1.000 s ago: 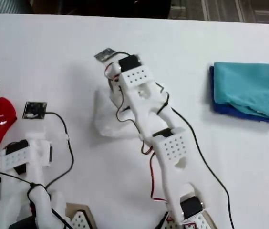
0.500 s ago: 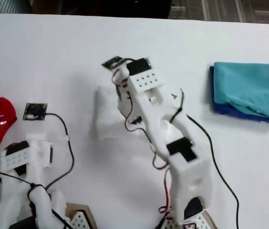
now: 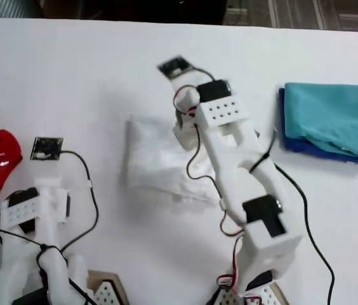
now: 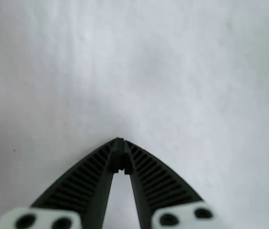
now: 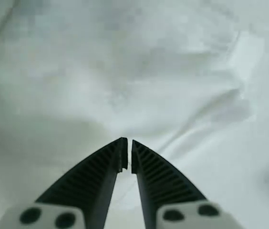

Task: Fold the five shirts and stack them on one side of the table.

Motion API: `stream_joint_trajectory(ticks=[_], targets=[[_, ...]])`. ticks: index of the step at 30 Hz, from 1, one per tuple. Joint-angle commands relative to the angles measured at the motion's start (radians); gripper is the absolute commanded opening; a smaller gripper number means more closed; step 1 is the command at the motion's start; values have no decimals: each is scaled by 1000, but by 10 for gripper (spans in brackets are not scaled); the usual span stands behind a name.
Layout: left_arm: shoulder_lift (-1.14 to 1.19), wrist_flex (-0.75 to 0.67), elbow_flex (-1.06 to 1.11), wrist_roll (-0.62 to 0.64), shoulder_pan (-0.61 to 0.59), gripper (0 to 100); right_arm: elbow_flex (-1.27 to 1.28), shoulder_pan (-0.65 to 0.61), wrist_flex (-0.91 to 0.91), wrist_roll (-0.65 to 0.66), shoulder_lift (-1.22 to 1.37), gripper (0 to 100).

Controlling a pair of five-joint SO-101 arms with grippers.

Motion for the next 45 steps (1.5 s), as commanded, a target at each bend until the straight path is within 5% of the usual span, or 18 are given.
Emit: stream_joint_trajectory(ticks=[1,7,13,19,37,42,45], targets=[[-21,-12,-2,8,-5,26,29,41,2,-12,47,21],[-21,-12,-2,8,-5,26,-5,58,77,-6,39,21],[-21,-12,-2,8,-5,26,-222,188,-44,-14,7,29],[-21,-12,-2,8,-5,26,-319,208,-28,-14,157,216],[-21,-12,-2,8,-5,26,-468,214,28,-14,392,167],[-21,-12,-2,8,-5,26,-548,220,35,-15,392,14],[-21,-12,-2,8,-5,26,-582,223,35,-15,394,19]])
